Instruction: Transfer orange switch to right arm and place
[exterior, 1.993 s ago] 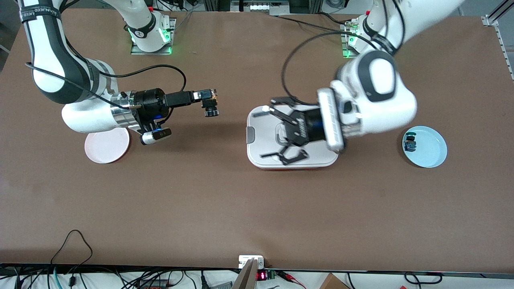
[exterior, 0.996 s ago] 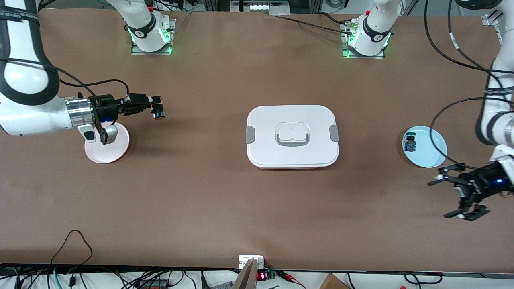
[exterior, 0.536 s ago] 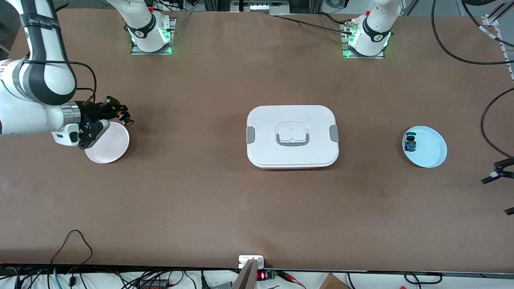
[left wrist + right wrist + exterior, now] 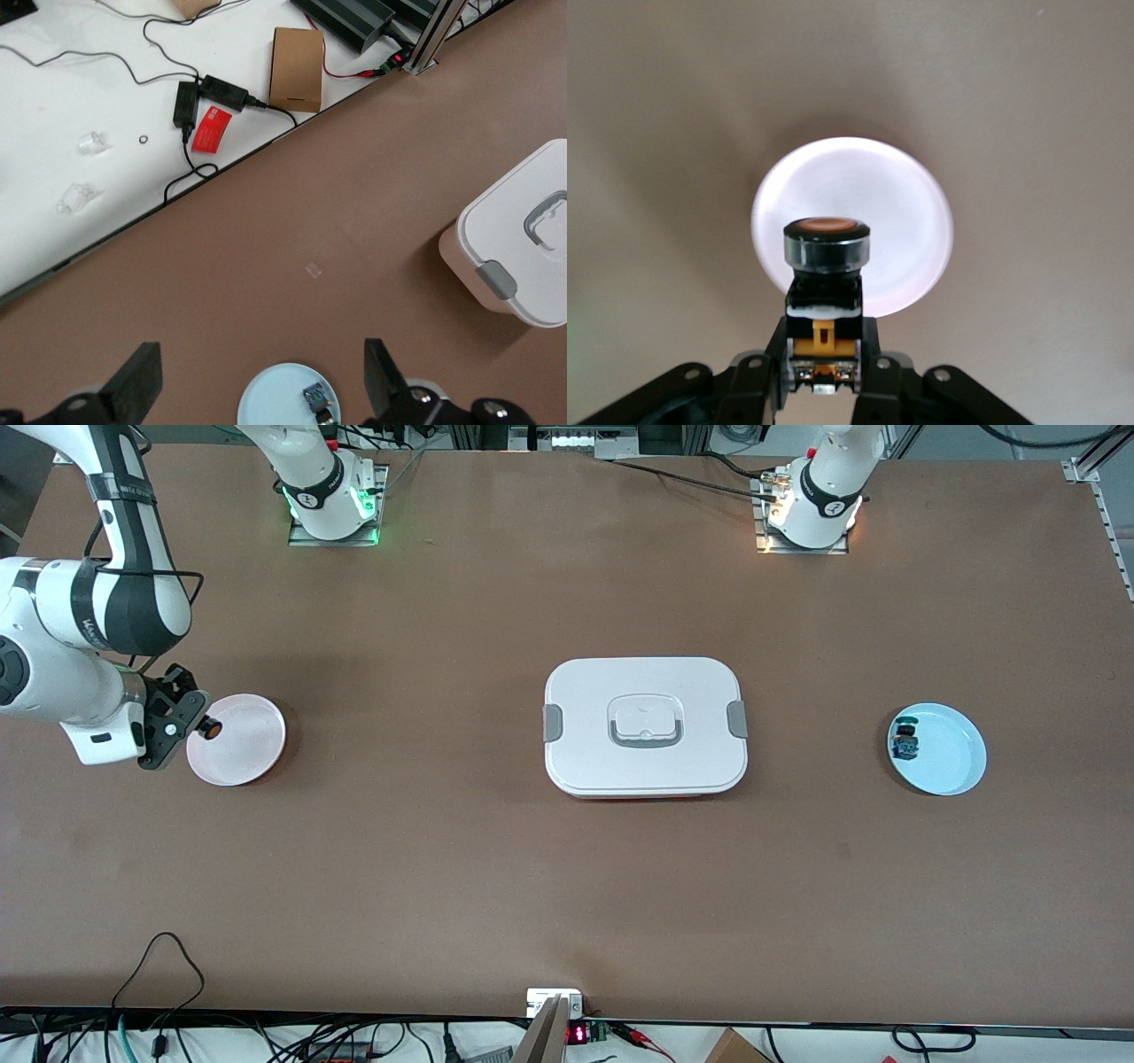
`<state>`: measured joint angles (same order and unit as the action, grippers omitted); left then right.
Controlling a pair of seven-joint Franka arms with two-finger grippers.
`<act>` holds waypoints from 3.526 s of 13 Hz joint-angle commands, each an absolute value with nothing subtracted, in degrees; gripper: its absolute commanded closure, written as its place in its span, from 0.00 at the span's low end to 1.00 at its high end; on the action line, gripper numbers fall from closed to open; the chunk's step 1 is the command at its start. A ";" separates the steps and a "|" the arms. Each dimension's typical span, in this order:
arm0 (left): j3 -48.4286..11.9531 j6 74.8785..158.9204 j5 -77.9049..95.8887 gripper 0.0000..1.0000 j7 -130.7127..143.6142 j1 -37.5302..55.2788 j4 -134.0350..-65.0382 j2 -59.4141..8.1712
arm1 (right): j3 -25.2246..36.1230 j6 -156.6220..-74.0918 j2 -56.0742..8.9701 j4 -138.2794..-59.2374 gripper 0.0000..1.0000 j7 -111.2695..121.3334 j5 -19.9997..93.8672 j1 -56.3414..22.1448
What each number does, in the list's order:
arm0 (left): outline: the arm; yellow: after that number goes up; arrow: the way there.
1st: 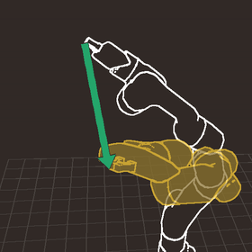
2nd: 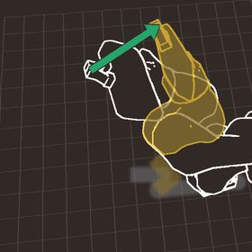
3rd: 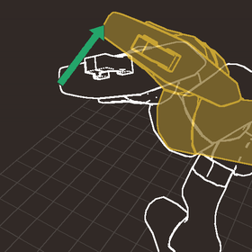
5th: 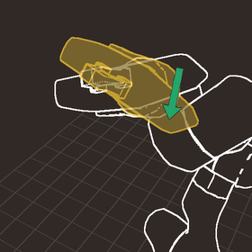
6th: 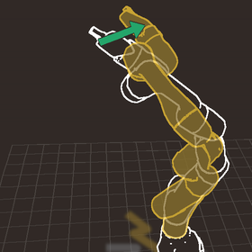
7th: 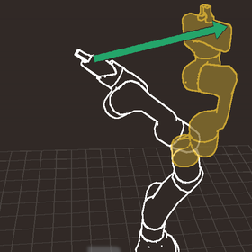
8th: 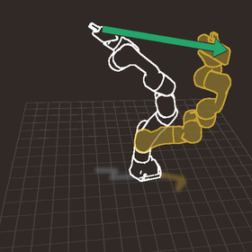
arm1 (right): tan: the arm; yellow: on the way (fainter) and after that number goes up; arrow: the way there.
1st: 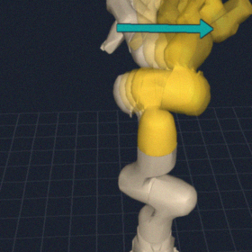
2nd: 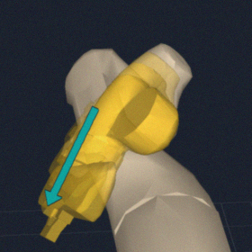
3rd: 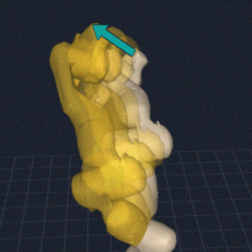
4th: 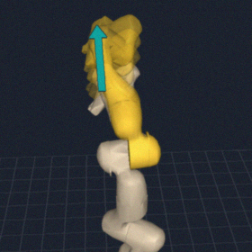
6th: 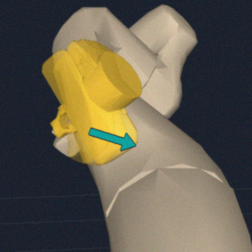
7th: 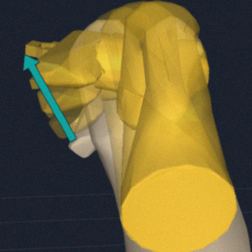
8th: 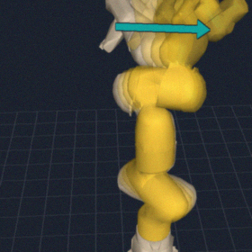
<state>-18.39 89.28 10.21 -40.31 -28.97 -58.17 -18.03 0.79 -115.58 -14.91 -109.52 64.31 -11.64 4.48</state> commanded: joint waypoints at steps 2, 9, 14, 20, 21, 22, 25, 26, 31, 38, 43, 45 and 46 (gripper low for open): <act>-18.19 80.81 3.26 0.00 -11.10 -22.26 -60.20 -12.85 | 0.09 -127.51 -12.57 -118.64 1.00 72.59 -13.01 6.32; -20.65 81.17 -4.40 0.00 11.43 -15.73 -76.68 -5.47 | 0.09 -141.83 -15.11 -125.85 1.00 81.99 -13.27 8.60; -20.30 93.43 -0.90 0.00 11.34 -18.97 -92.64 0.09 | 0.09 -148.61 -19.94 -126.83 1.00 84.54 -15.38 11.07; -20.83 92.55 4.92 0.00 10.81 -23.73 -91.93 -0.26 | 0.00 -151.43 -22.06 -129.10 1.00 88.68 -15.56 11.95; -22.66 92.55 4.31 0.00 10.90 -23.30 -91.85 -0.79 | 0.00 -151.78 -21.97 -129.55 1.00 90.07 -15.64 11.95; -23.37 92.64 3.70 0.00 10.99 -23.29 -90.37 -1.05 | 0.00 -152.40 -21.97 -129.55 0.99 92.52 -15.64 11.87; -23.55 92.29 3.60 0.00 11.07 -23.38 -88.77 -1.58 | 0.00 -152.84 -20.93 -129.46 0.00 92.99 -15.38 12.04; -23.73 90.37 3.60 0.00 11.25 -23.29 -88.68 -1.58 | -0.09 -152.58 -19.53 -129.38 0.00 92.99 -15.38 11.87; -20.42 92.29 3.43 0.00 7.66 -16.74 -89.82 -0.18 | -3.25 -148.82 -10.73 -126.75 0.00 92.99 -14.77 10.38; -6.42 92.64 1.05 0.00 -0.35 -6.15 -90.09 -0.70 | -2.81 -125.10 -9.05 -113.74 0.00 81.53 9.11 8.88; -6.59 92.99 -0.95 0.00 -0.26 -6.06 -89.39 -1.93 | -2.72 -119.90 -9.05 -111.71 0.00 44.72 10.63 8.79; -6.59 92.90 -1.58 0.00 -0.18 -5.72 -87.55 -2.63 | -2.72 -110.19 -8.44 -110.05 0.00 28.48 10.72 7.57; -6.50 92.47 -1.41 0.00 0.00 -5.89 -87.63 -2.55 | -2.72 -104.91 -8.35 -108.39 0.00 20.04 9.94 6.43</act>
